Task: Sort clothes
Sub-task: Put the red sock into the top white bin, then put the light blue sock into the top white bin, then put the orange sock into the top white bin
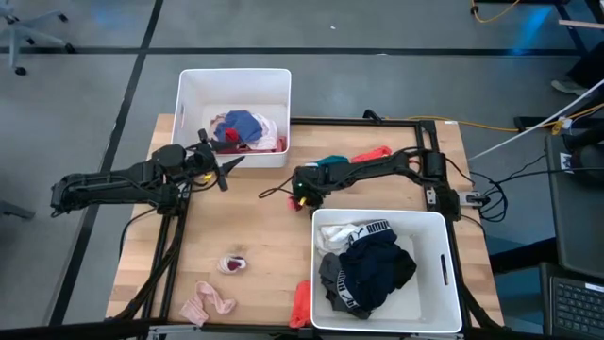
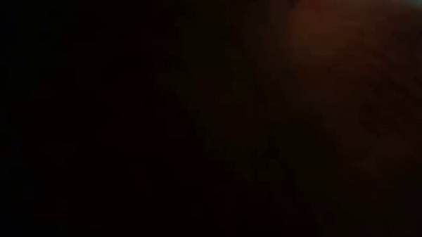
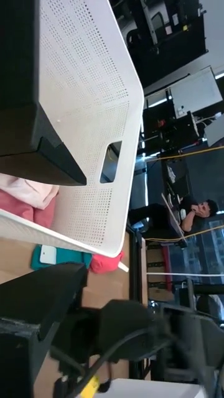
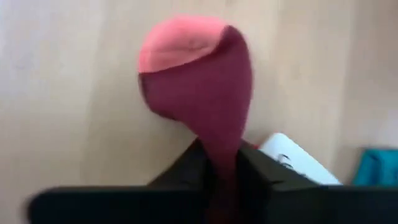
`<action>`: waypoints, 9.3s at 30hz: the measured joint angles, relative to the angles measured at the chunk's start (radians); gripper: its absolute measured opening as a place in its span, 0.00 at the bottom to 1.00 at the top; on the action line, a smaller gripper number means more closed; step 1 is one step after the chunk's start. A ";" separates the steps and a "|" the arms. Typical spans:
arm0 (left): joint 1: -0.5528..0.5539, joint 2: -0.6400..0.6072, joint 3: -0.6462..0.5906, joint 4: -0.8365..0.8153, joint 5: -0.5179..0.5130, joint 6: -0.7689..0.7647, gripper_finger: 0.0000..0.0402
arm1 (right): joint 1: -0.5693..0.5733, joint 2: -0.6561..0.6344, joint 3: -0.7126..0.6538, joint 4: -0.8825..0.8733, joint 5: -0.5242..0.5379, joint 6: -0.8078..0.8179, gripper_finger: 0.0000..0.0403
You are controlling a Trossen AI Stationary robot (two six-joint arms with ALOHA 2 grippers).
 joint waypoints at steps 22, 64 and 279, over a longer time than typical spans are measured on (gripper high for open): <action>0.000 0.003 0.000 -0.004 0.000 -0.005 0.50 | -0.016 -0.193 0.309 -0.061 -0.103 -0.107 0.08; 0.000 0.003 0.000 -0.028 0.000 -0.038 0.50 | -0.210 -0.058 0.385 0.356 0.017 0.104 0.70; 0.000 0.005 -0.001 -0.104 0.000 -0.166 0.50 | -0.409 -0.468 -0.764 0.307 0.471 0.995 0.63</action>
